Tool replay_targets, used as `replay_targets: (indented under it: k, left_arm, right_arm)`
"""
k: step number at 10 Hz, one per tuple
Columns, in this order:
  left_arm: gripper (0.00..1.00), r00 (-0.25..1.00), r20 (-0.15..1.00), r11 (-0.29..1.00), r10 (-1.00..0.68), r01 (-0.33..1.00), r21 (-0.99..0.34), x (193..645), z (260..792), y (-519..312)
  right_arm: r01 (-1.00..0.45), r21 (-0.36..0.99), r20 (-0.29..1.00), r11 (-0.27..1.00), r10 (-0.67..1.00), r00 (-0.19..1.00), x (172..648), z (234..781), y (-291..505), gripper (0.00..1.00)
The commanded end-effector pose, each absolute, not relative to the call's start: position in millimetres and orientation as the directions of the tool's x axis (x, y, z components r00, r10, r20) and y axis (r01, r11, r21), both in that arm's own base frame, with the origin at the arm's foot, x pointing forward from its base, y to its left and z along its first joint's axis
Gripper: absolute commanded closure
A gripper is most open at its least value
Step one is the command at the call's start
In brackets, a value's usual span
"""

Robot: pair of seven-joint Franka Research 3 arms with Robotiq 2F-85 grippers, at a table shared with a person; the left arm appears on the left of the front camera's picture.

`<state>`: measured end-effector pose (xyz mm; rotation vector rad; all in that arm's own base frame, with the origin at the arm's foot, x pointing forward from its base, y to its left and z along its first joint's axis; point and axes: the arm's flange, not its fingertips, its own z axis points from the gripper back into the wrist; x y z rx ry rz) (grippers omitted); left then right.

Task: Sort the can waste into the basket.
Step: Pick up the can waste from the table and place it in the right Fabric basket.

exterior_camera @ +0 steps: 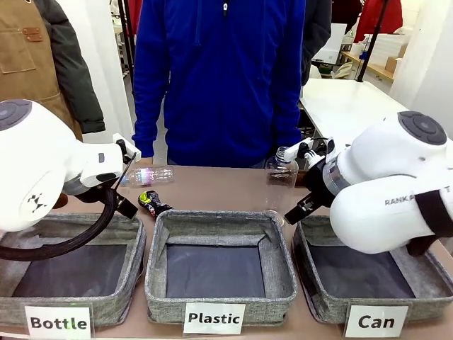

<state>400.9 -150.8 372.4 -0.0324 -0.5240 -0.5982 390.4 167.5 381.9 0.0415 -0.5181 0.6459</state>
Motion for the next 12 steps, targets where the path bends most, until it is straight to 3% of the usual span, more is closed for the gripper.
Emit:
replay_targets:
  k: [1,2,3,4,5,6,8,10,12]
  left_arm:
    - [0.0,0.762,0.433,0.843,-0.482,0.538,-0.009,374,419,-135]
    - [0.0,0.846,0.317,0.86,-0.429,0.489,-0.142,353,450,-122]
    - [0.0,0.876,0.315,0.854,-0.367,0.451,-0.26,335,471,-103]
    - [0.0,0.865,0.301,0.769,-0.4,0.496,-0.403,321,488,-82]
    - [0.0,0.861,0.319,0.703,-0.397,0.508,-0.497,312,497,-52]
    - [0.0,0.834,0.363,0.589,-0.415,0.55,-0.592,311,508,-6]
    - [0.0,0.883,0.44,0.374,-0.165,0.468,-0.8,319,505,117]
    - [0.0,0.864,0.489,0.151,0.118,0.471,-0.869,315,478,171]
    - [0.0,0.811,0.497,0.003,0.308,0.522,-0.853,315,458,154]
  right_arm:
    - [-0.56,-0.001,0.441,0.829,0.503,0.744,371,450,137,0.0]
    - [-0.524,0.108,0.394,0.845,0.447,0.803,356,490,117,0.0]
    - [-0.445,0.162,0.35,0.881,0.371,0.86,345,515,104,0.0]
    - [-0.399,0.28,0.329,0.873,0.303,0.894,341,533,87,0.0]
    - [-0.376,0.471,0.298,0.798,0.258,0.919,339,547,61,0.0]
    - [-0.37,0.649,0.282,0.665,0.241,0.928,340,554,26,0.0]
    - [-0.335,0.861,0.276,0.383,0.2,0.94,348,536,-69,0.0]
    - [-0.23,0.96,0.23,0.162,0.014,0.973,349,482,-147,0.0]
    - [-0.132,0.991,0.126,-0.011,-0.237,0.963,337,430,-201,0.0]
